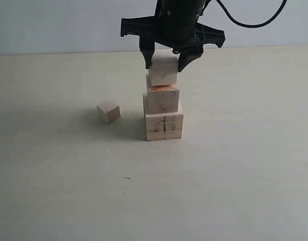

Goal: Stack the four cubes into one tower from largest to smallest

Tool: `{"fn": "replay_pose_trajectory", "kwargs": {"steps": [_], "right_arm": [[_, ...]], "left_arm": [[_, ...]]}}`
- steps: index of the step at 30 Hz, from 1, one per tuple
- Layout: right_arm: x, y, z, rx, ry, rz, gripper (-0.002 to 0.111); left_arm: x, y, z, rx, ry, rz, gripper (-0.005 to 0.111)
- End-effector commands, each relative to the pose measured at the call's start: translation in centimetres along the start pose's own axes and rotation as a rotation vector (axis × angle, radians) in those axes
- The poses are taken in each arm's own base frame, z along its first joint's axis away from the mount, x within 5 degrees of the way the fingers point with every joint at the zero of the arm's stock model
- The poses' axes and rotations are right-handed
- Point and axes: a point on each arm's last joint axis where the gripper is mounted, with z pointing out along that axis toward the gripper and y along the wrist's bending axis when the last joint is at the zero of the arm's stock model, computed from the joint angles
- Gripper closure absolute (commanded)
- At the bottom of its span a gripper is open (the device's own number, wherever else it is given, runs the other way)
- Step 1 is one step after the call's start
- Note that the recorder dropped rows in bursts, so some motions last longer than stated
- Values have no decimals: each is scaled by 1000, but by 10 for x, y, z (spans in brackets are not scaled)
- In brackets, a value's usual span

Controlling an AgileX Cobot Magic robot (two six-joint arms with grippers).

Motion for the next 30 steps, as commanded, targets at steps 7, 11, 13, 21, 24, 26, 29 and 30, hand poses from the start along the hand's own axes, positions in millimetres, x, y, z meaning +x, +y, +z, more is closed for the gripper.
{"fn": "replay_pose_trajectory", "kwargs": {"steps": [7, 11, 13, 21, 24, 26, 29, 30], "right_arm": [[0, 0, -1, 3, -5, -13, 57], [0, 0, -1, 3, -5, -13, 57], [0, 0, -1, 3, -5, -13, 57], [0, 0, -1, 3, -5, -13, 57], [0, 0, -1, 3, -5, -21, 57], [0, 0, 0, 4, -4, -22, 57], [0, 0, 1, 6, -2, -22, 57], [0, 0, 2, 7, 0, -20, 57]], "left_arm": [[-2, -1, -1, 8, -15, 5, 107], [-2, -1, -1, 8, -15, 5, 107], [-2, -1, -1, 8, -15, 5, 107], [-2, -1, -1, 8, -15, 5, 107], [-2, -1, -1, 8, -15, 5, 107], [-2, -1, -1, 8, -15, 5, 107], [-2, -1, -1, 8, -15, 5, 107], [-2, -1, -1, 8, -15, 5, 107]]}}
